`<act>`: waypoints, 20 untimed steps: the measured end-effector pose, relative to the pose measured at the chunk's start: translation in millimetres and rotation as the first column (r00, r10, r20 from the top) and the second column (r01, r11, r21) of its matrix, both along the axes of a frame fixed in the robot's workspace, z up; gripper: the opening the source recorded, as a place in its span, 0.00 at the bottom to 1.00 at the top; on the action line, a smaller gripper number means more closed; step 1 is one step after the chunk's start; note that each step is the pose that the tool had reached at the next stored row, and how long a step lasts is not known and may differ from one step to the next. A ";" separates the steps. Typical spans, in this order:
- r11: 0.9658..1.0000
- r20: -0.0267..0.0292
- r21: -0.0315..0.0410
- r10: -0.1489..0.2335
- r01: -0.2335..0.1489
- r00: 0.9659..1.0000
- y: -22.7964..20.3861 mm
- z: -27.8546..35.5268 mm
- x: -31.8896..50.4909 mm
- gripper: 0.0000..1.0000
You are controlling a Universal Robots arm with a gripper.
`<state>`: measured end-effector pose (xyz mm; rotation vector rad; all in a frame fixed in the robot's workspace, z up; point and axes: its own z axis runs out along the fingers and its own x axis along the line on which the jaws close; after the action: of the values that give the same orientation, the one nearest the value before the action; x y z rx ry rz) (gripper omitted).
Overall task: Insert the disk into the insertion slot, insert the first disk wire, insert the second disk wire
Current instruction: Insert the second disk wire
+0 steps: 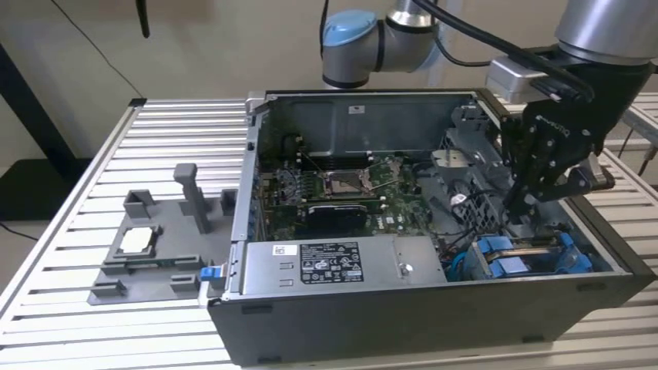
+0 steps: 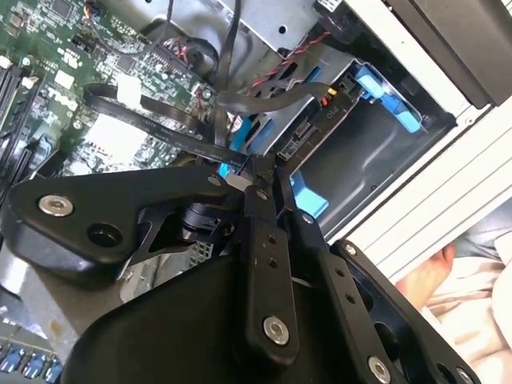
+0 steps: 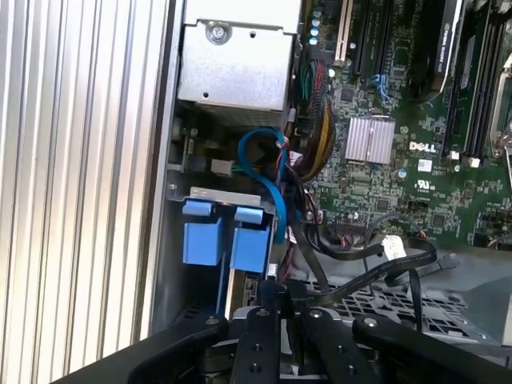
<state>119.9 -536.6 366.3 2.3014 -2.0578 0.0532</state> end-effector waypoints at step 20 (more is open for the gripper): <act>1.000 -0.043 0.018 -0.006 0.007 0.999 -14.8 -5.3 18.7 0.16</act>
<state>138.7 -551.4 361.0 2.2851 -2.0536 -0.0151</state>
